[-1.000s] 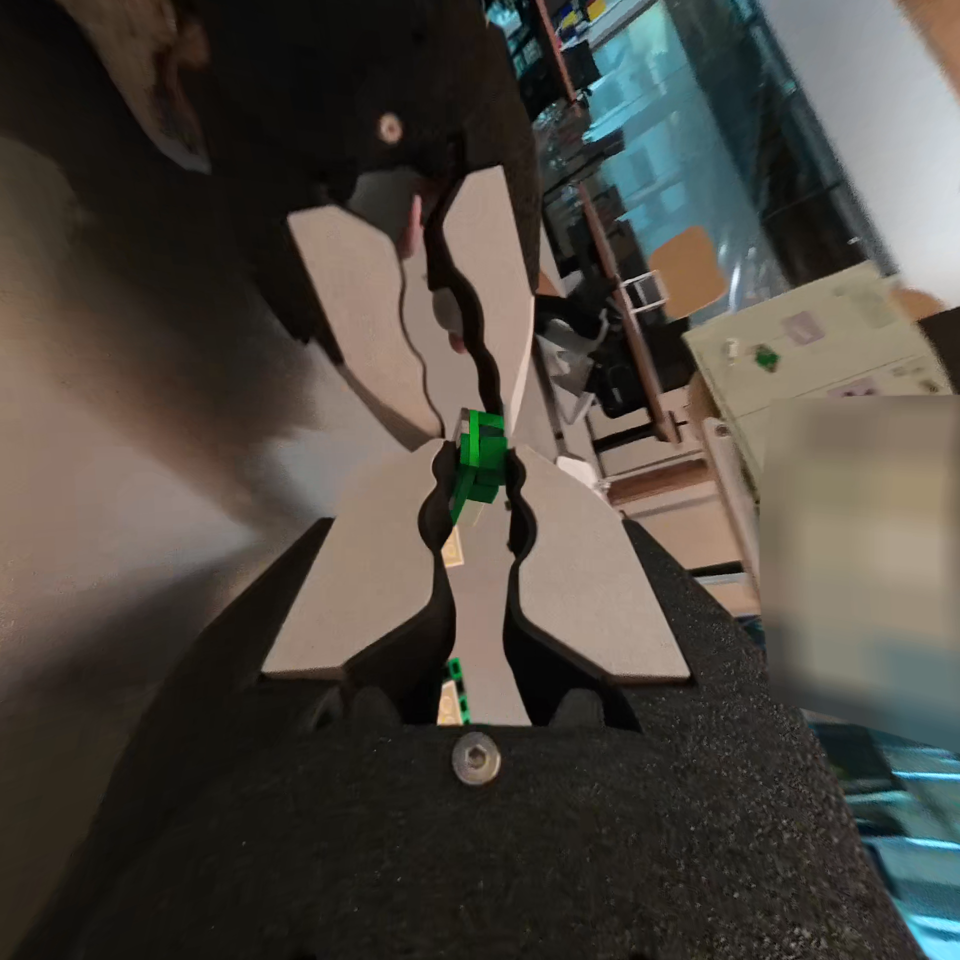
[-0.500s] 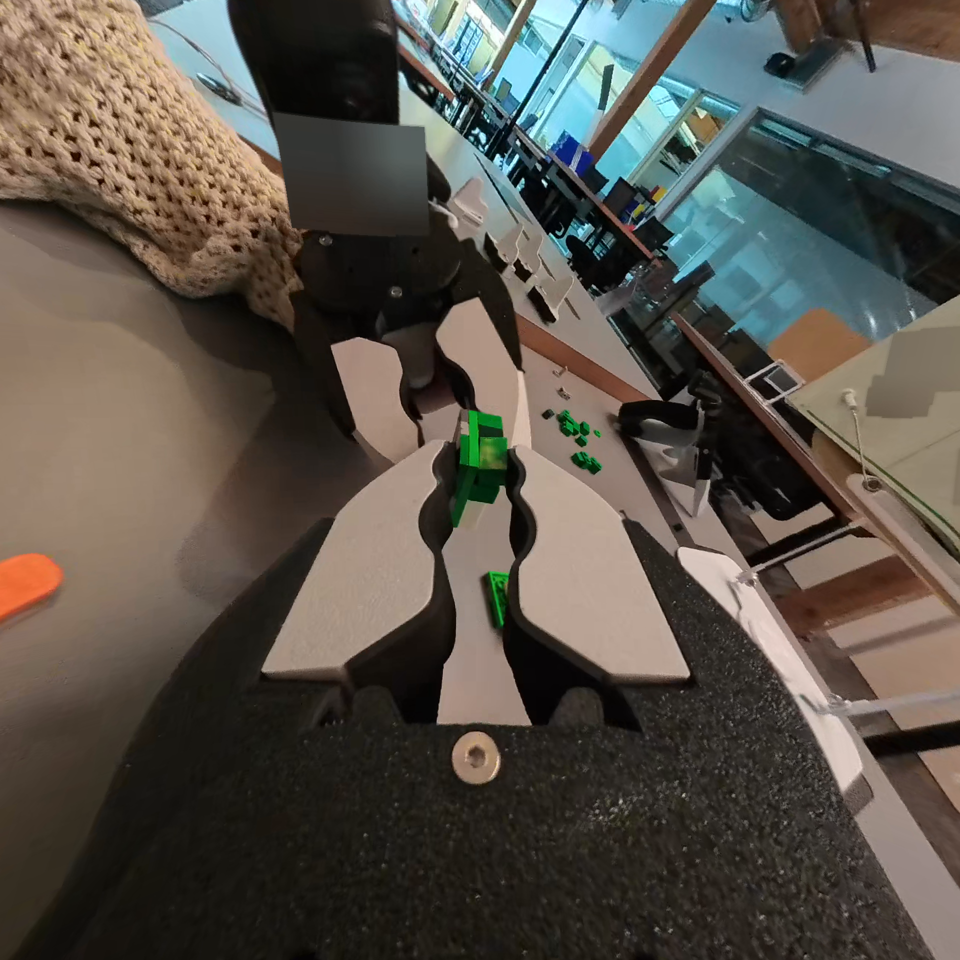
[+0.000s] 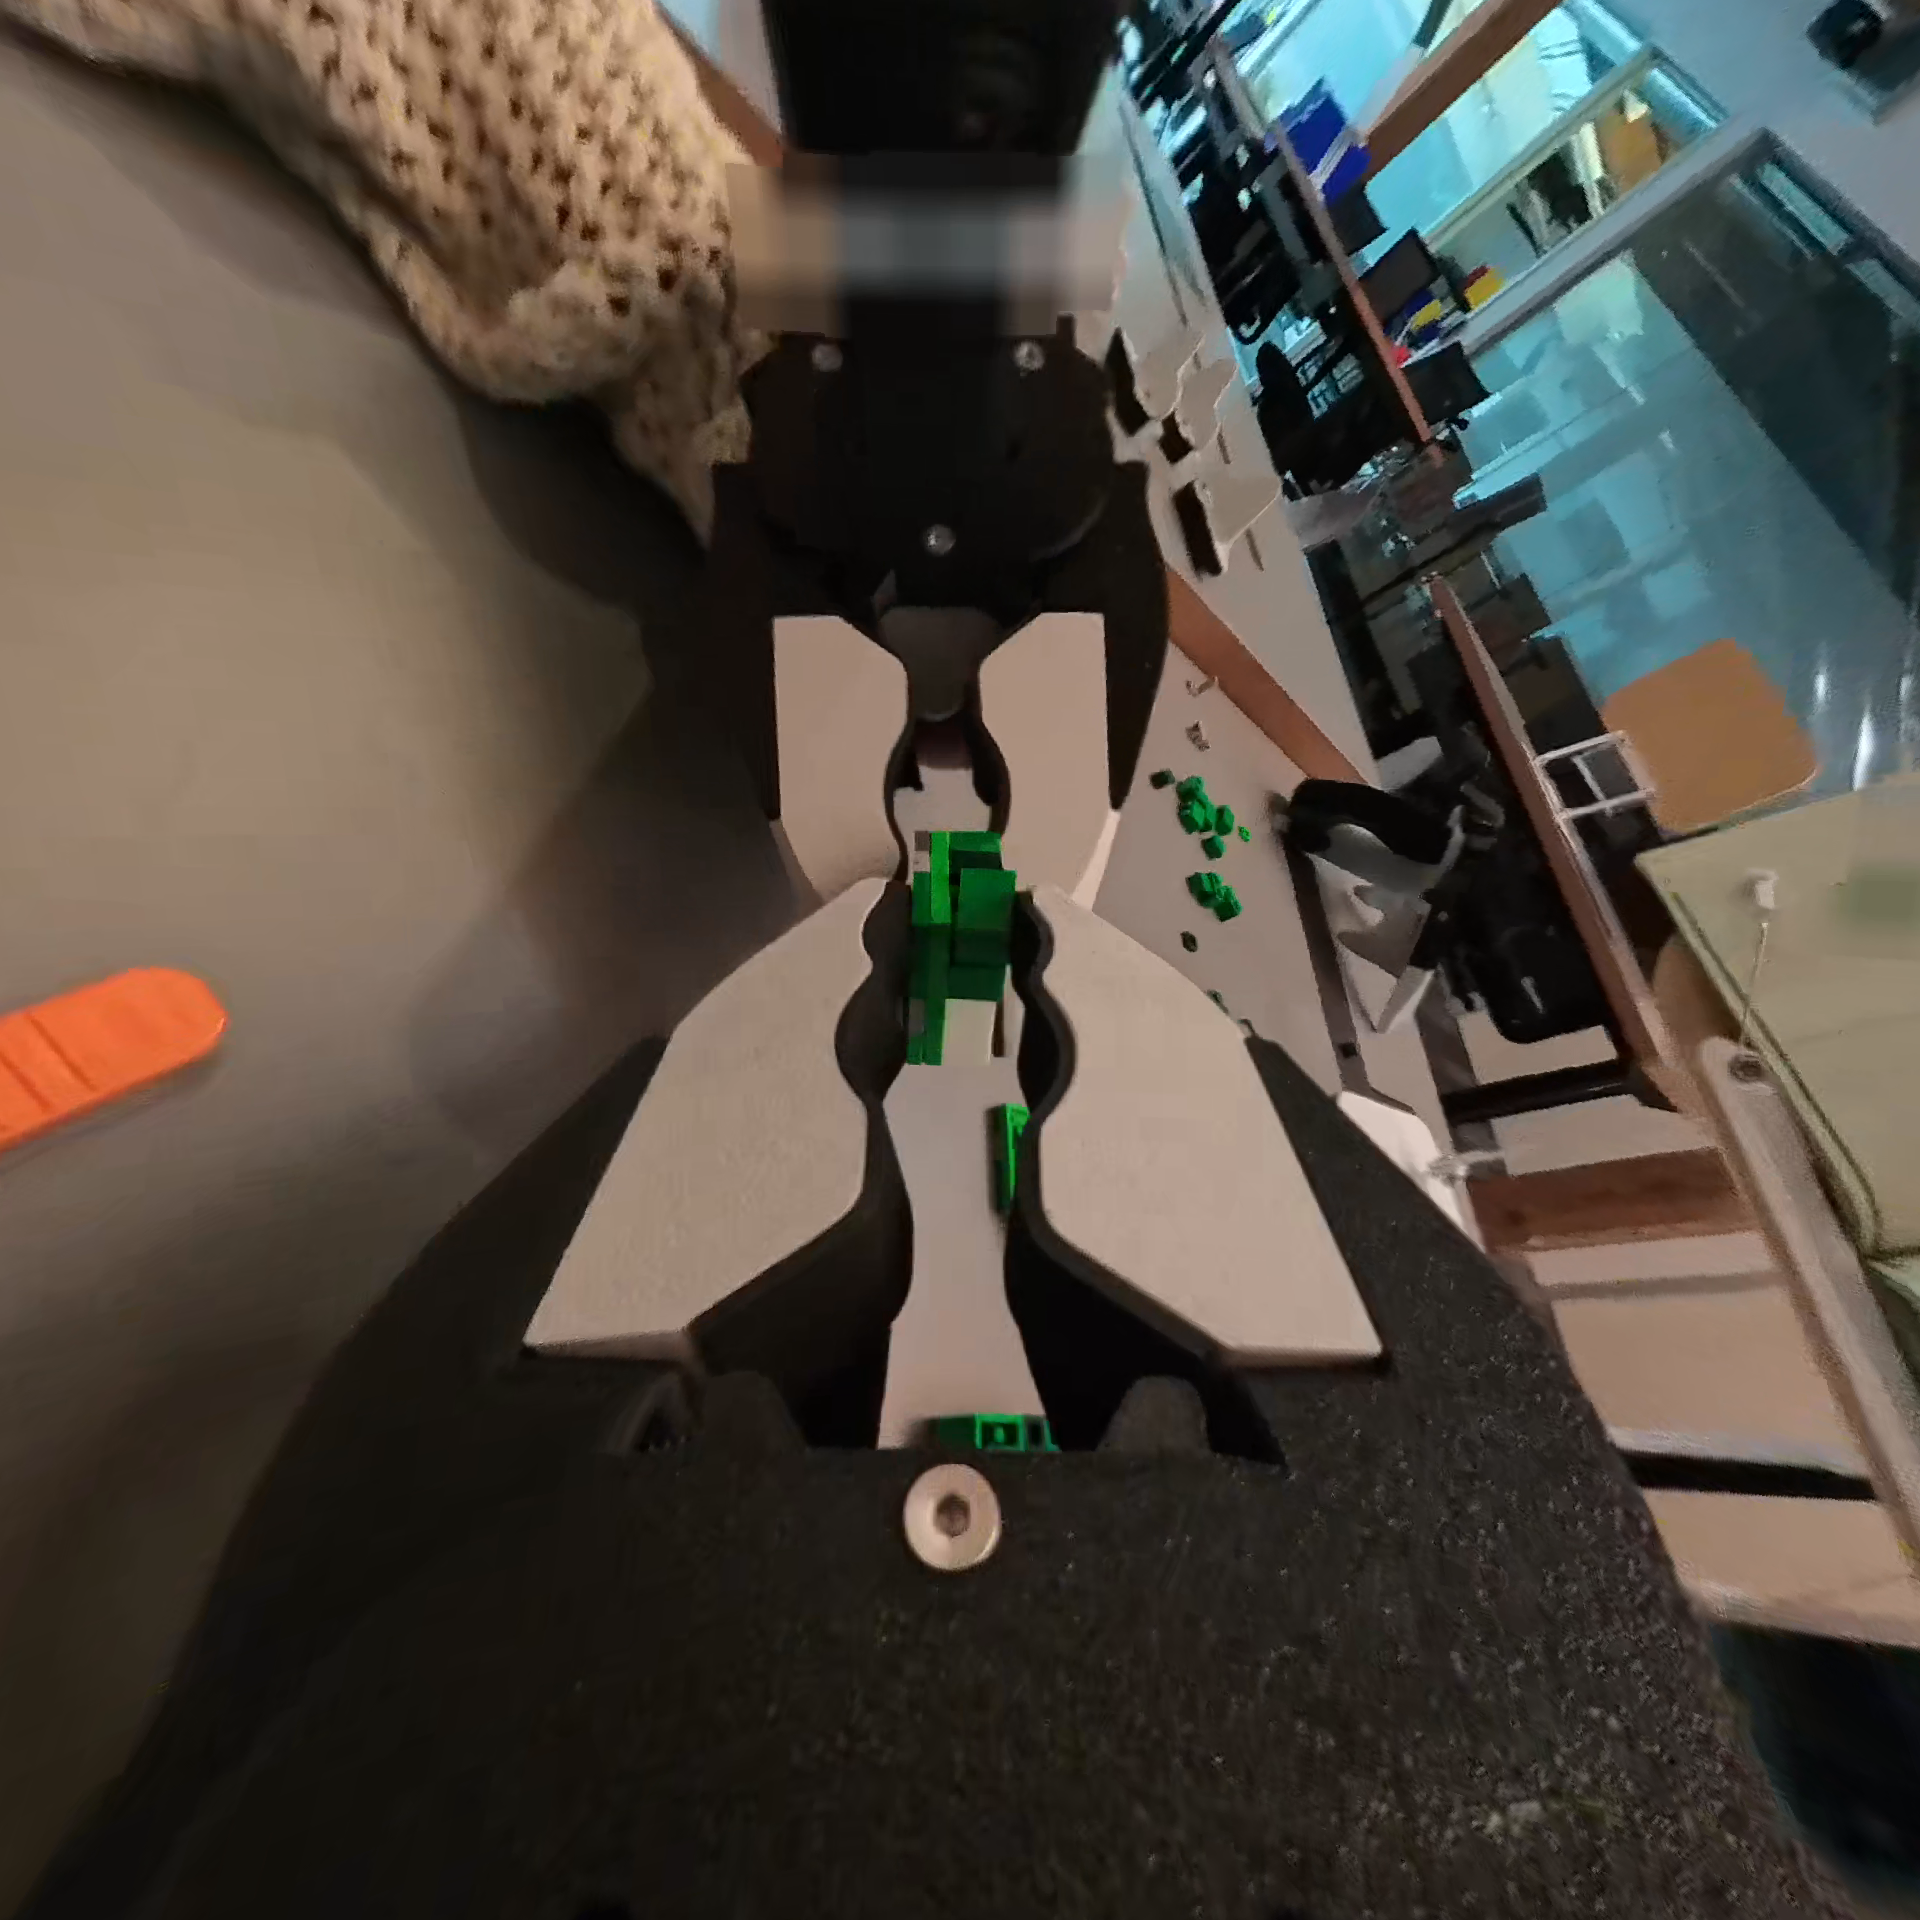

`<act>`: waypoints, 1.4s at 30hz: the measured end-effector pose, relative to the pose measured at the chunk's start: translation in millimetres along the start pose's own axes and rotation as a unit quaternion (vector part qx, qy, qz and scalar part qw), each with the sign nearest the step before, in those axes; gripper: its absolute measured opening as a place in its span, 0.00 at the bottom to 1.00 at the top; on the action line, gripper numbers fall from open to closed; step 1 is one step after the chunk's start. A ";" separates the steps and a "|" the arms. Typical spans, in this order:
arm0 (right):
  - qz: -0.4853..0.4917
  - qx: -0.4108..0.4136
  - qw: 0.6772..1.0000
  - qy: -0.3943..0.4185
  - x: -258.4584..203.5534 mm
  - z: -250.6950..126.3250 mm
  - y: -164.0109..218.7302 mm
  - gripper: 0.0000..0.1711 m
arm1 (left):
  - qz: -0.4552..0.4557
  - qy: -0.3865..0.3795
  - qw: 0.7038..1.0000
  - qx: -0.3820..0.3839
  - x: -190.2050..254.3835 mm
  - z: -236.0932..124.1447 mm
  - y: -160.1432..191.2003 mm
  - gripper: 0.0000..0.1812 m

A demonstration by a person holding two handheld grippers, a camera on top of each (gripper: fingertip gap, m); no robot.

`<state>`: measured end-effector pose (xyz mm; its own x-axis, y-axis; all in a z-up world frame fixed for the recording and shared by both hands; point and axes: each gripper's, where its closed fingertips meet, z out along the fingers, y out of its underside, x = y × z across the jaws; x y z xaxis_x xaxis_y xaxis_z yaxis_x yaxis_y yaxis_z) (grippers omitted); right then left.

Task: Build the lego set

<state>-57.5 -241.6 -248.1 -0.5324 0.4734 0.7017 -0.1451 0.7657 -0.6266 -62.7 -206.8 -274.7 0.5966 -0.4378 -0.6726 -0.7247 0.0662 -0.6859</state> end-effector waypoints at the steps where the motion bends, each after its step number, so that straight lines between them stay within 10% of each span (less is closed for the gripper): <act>1: -0.004 -0.005 1.000 0.001 0.2 -0.1 0.4 0.11 | -0.008 0.003 1.000 0.001 0.6 0.4 0.1 0.10; 9: 0.069 0.040 0.995 0.055 21.3 -10.5 1.3 0.11 | -0.008 -0.079 0.995 0.061 -23.4 -12.7 -16.1 0.22; 15: 0.104 0.065 0.992 0.042 21.3 -15.5 4.8 0.11 | -0.046 -0.056 0.989 0.127 -22.8 -23.3 -32.5 0.12; 42: 0.034 -0.023 0.998 -0.044 -8.6 -12.2 18.1 0.11 | -0.070 0.061 0.994 0.053 7.1 -10.1 -18.1 0.09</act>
<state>-45.4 -226.5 -261.3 -0.6115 0.4859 0.6245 -0.0689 0.7535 -0.6538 -48.8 -220.1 -264.2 0.6383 -0.5539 -0.5345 -0.5934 0.0883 -0.8001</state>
